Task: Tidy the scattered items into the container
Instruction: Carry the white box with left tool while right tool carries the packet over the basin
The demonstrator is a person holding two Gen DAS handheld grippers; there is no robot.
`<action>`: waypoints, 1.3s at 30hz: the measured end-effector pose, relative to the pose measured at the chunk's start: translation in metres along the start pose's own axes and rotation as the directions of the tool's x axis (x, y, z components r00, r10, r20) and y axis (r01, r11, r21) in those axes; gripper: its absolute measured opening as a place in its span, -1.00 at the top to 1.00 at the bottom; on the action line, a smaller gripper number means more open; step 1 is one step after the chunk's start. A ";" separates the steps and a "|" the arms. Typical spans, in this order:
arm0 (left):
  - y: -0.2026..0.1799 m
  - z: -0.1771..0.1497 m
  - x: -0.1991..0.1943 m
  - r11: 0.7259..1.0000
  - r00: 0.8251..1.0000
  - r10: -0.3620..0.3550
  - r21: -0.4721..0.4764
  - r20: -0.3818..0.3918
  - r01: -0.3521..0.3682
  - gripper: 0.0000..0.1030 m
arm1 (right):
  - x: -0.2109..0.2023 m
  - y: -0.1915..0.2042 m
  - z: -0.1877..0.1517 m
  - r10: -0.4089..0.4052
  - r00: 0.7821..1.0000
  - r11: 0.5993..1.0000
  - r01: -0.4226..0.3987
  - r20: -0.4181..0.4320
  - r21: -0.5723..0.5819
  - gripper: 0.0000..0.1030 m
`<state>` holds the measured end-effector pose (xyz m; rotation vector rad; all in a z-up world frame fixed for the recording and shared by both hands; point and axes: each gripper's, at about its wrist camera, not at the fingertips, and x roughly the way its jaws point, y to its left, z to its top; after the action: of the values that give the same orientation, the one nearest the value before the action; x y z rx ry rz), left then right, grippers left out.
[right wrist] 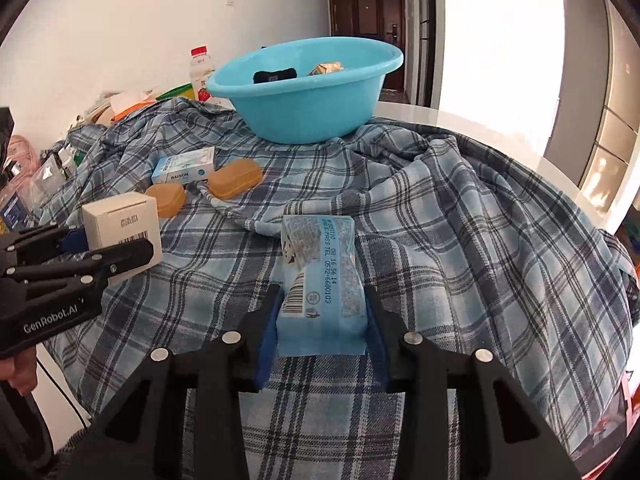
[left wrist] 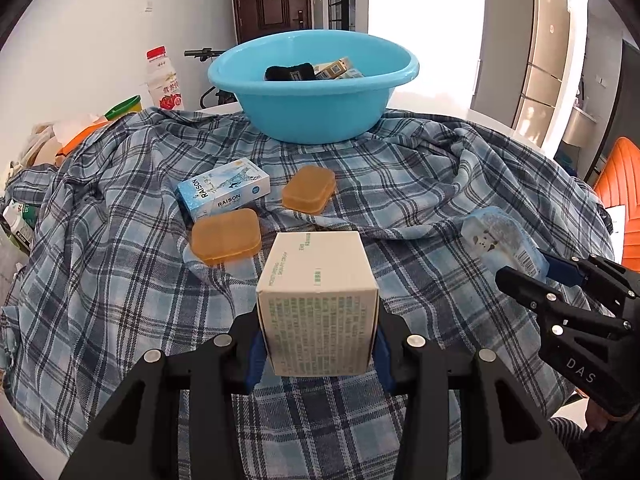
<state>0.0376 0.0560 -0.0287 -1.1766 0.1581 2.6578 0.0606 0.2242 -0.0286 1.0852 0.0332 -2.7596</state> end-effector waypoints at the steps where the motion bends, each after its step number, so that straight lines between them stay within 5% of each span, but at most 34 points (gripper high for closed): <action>1: 0.000 0.000 -0.001 1.000 1.000 0.003 -0.008 0.007 -0.003 0.12 | -0.004 0.002 0.000 -0.013 1.000 1.000 0.013 0.026 0.006 0.27; 7: 0.002 0.002 -0.017 0.993 0.985 0.112 -0.051 0.132 -0.106 0.12 | -0.024 0.016 -0.001 -0.033 0.990 0.999 0.038 0.138 -0.032 0.27; 16: 0.003 0.001 -0.006 0.997 0.996 0.067 -0.033 0.060 -0.065 0.12 | -0.013 0.021 -0.002 -0.004 0.997 1.000 0.006 0.076 -0.025 0.27; 23: 0.005 0.024 -0.019 0.998 0.996 0.048 -0.035 0.081 -0.046 0.12 | -0.033 0.018 0.025 -0.016 0.989 1.000 0.020 0.144 -0.025 0.27; 33: 0.026 0.094 -0.093 0.994 0.947 0.105 -0.071 0.303 -0.087 0.12 | -0.102 0.026 0.095 -0.028 0.924 0.997 0.053 0.382 -0.055 0.27; 39: 0.030 0.111 -0.113 0.994 0.932 0.103 -0.054 0.349 -0.090 0.12 | -0.123 0.033 0.104 -0.019 0.898 0.996 0.055 0.439 -0.071 0.27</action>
<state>0.0239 0.0291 0.1295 -0.6982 0.1070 2.9158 0.0847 0.2019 0.1328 0.4261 0.1075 -2.9378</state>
